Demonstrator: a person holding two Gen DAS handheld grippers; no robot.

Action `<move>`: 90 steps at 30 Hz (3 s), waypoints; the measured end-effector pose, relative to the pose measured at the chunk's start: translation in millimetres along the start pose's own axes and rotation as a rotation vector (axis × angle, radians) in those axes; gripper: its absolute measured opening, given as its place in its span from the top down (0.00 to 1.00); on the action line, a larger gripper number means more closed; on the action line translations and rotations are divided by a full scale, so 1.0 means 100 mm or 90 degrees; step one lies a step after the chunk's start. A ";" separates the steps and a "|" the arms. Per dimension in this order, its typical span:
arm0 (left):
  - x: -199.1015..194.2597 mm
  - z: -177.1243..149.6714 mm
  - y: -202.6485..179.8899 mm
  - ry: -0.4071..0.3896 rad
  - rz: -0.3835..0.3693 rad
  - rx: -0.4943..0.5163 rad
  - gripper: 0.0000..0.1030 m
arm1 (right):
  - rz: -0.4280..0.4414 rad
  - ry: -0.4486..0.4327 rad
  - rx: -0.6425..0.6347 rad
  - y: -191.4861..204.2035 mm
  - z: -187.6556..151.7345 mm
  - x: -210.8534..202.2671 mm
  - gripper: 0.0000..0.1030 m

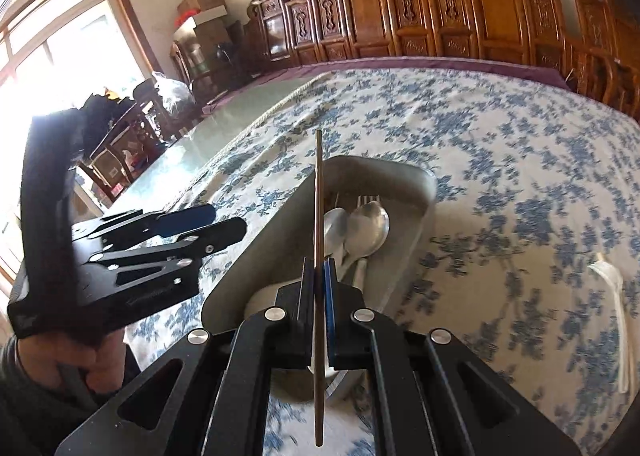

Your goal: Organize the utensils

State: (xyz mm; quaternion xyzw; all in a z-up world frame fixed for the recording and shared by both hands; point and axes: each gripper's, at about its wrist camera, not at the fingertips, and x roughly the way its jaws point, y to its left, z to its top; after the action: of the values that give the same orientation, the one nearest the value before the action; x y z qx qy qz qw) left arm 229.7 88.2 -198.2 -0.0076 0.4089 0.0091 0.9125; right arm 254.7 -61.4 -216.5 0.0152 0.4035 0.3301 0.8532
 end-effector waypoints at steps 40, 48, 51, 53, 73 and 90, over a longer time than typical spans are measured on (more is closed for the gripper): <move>-0.09 0.06 -0.19 -0.013 -0.028 -0.007 0.62 | -0.057 -0.067 0.004 -0.13 0.02 -0.24 0.91; -0.12 0.07 -0.56 -0.020 -0.064 0.021 0.62 | -0.132 -0.087 -0.019 -0.47 -0.04 -0.72 0.91; -0.12 0.05 -0.72 -0.019 -0.074 0.036 0.62 | -0.170 -0.089 -0.022 -0.72 -0.08 -0.90 0.91; -0.12 0.03 -0.82 -0.017 -0.077 0.048 0.59 | -0.201 -0.085 -0.016 -0.94 -0.10 -1.01 0.91; -0.08 -0.09 -1.54 0.009 -0.110 0.121 0.37 | -0.244 0.004 0.022 -2.28 -0.58 -0.94 0.82; 0.16 -0.05 -2.11 0.033 -0.123 0.172 0.37 | -0.225 0.062 0.023 -2.44 -0.64 -0.73 0.82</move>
State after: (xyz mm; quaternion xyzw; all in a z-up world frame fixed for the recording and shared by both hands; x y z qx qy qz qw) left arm 241.3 -122.6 -211.8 0.0755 0.4274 -0.1342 0.8908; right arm 311.0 -309.3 -280.7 -0.0569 0.4467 0.1685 0.8768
